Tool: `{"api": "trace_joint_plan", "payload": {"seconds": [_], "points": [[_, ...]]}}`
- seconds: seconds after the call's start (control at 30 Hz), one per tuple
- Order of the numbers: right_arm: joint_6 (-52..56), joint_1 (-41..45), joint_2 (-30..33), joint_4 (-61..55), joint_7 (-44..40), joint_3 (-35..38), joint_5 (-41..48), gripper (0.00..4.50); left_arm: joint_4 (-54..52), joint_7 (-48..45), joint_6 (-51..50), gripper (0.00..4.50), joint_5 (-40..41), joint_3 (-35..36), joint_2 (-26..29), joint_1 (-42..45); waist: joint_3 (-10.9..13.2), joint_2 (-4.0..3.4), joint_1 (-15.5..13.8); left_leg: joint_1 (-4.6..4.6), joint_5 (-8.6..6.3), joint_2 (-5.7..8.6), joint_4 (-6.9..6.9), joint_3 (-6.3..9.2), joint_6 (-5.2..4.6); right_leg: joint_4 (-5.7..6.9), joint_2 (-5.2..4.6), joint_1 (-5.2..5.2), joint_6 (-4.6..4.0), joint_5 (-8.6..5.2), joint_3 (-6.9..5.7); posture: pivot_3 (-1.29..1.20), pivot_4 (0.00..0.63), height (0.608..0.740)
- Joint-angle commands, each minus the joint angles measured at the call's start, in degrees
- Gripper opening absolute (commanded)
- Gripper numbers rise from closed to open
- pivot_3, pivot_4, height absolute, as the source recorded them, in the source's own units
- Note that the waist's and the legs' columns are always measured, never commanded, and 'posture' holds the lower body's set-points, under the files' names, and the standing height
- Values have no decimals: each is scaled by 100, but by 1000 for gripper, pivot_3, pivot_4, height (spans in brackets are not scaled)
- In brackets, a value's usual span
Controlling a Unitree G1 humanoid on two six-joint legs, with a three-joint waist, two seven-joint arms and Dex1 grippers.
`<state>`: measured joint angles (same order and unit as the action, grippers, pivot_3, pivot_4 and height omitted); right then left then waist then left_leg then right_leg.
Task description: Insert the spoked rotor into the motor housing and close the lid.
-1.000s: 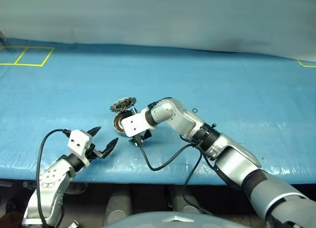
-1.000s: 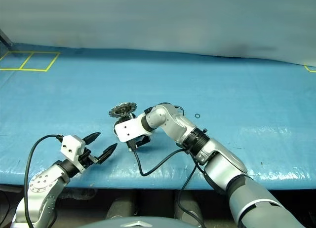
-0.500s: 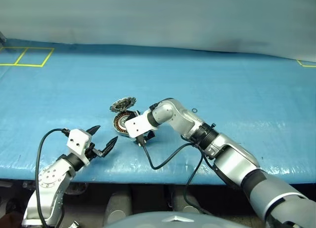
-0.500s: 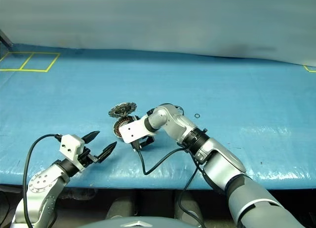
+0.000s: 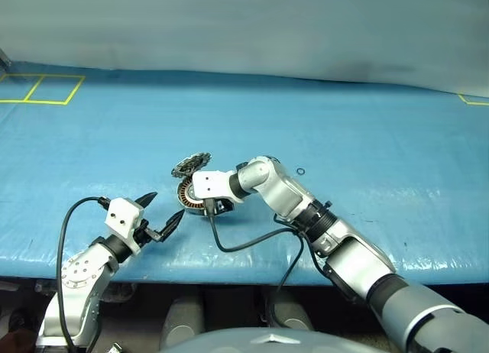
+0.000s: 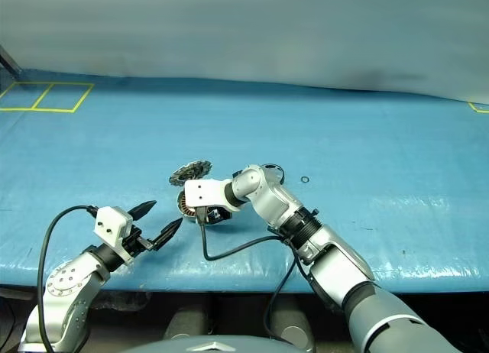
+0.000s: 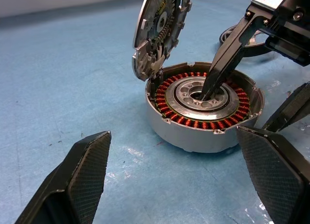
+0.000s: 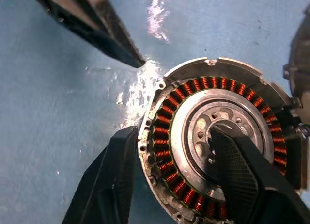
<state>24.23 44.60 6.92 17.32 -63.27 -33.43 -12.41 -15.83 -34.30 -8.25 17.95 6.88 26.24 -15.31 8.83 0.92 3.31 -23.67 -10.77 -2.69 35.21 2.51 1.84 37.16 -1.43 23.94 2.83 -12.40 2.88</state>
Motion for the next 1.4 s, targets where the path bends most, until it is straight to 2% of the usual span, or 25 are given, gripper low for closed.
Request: {"api": "trace_joint_plan", "payload": {"seconds": [0.03, 0.27, 0.4, 0.63, 1.0, 1.23, 1.4], "points": [[635, -144, 30, -464, -10, 88, 187, 1927, -118, 4, 104, 4500, -29, 54, 1, -31, 1, -1, 1, 0, 0, 0, -1, 0, 0, -1, 0, 1, 0, 0, 0, 0, 150, 740], [877, -343, 234, -760, 222, 3, 180, 1896, -119, 7, 120, 4500, -31, 61, 3, -47, 1, -1, -7, -3, 0, 2, -1, -1, 0, -3, -3, 3, -2, -2, 0, 0, 150, 740], [2239, -396, -414, -859, 922, 606, 567, 1896, -120, 14, 128, 4500, -41, 54, 0, -50, 0, 1, 5, -1, 0, 0, -1, 0, 0, 0, -1, 3, -2, -2, -1, 0, 150, 740], [3737, -522, -1219, -1238, 1932, 1120, 984, 1896, -139, 19, 128, 4500, -27, 98, 18, -95, -1, 0, 47, -2, -1, -3, -2, 0, 1, 7, 1, 11, -3, -2, 0, 0, 150, 740], [4190, -875, -1293, -1571, 2605, 721, 1294, 1896, -190, 52, 126, 4500, -34, 131, 26, -180, -4, 2, 60, -24, -1, -3, -11, -5, 0, 7, 1, 40, -8, -6, 1, 0, 150, 740], [3901, -867, -1125, -2088, 2741, 584, 1515, 4135, -194, 61, 114, 4500, -40, 136, 29, -198, -4, 4, 43, -25, -1, -3, -8, -4, 1, 7, -1, 49, -8, -7, 0, 0, 150, 740], [4152, -690, -1263, -3015, 2888, 1385, 2033, 4135, -149, 44, 114, 4500, -53, 81, 12, -167, -3, 4, 48, -37, -1, -3, -4, -5, 1, 9, -2, 53, -7, -5, 0, 0, 150, 740]]}}
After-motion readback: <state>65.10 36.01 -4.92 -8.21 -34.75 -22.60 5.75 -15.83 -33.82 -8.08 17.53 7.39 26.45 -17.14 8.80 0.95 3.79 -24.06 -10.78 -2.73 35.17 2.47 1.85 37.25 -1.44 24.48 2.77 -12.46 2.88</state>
